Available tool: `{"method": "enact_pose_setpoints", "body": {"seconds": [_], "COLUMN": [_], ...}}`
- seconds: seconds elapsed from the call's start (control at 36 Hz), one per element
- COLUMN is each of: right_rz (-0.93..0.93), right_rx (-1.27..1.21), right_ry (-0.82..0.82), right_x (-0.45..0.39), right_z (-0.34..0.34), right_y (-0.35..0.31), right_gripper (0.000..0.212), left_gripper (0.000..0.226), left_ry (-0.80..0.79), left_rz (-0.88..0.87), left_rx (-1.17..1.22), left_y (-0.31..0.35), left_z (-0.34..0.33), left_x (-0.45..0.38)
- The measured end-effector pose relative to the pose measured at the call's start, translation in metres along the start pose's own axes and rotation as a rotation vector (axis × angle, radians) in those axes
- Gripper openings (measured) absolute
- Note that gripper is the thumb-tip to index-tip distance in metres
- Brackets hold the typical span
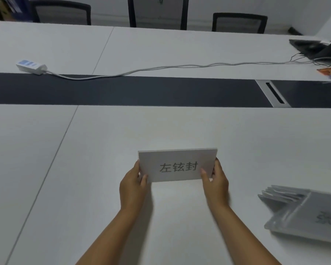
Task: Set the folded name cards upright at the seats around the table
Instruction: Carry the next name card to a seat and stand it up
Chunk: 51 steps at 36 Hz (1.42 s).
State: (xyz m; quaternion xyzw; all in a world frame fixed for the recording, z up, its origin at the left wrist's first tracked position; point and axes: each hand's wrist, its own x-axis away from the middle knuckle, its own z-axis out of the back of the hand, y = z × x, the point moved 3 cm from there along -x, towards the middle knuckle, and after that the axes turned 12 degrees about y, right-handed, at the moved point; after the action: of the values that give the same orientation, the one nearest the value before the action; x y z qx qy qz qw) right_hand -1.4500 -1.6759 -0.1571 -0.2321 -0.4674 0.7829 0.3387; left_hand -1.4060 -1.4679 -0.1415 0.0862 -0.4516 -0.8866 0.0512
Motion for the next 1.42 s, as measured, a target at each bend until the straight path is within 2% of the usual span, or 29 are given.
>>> {"method": "enact_pose_setpoints", "body": {"seconds": [0.11, 0.22, 0.56, 0.86, 1.31, 1.36, 1.42], "right_rz": [0.01, -0.007, 0.047, 0.077, 0.105, 0.072, 0.032], "right_rx": [0.026, 0.016, 0.044, 0.091, 0.112, 0.09, 0.08], "right_ry": [0.018, 0.037, 0.085, 0.154, 0.136, 0.128, 0.1], "right_x": [-0.005, -0.002, 0.003, 0.002, 0.003, 0.004, 0.006], "right_z": [0.005, 0.008, 0.009, 0.006, 0.006, 0.006, 0.009], "right_y": [0.002, 0.007, 0.015, 0.017, 0.018, 0.017, 0.014], "right_gripper": [0.044, 0.037, 0.036, 0.037, 0.036, 0.042, 0.051], "left_gripper": [0.043, 0.03, 0.022, 0.029, 0.029, 0.034, 0.049], "left_ry": [-0.001, 0.01, 0.021, 0.016, 0.022, 0.007, -0.008], "left_rz": [0.039, 0.022, -0.009, -0.047, -0.063, -0.044, 0.025], "left_rx": [-0.033, -0.04, -0.047, -0.053, -0.082, -0.073, -0.034], "left_y": [-0.003, -0.008, -0.012, -0.012, -0.014, -0.013, -0.016], "left_z": [-0.005, -0.004, -0.004, -0.006, -0.008, -0.008, -0.006], "left_x": [0.0, 0.002, 0.008, 0.011, 0.009, 0.009, 0.012]}}
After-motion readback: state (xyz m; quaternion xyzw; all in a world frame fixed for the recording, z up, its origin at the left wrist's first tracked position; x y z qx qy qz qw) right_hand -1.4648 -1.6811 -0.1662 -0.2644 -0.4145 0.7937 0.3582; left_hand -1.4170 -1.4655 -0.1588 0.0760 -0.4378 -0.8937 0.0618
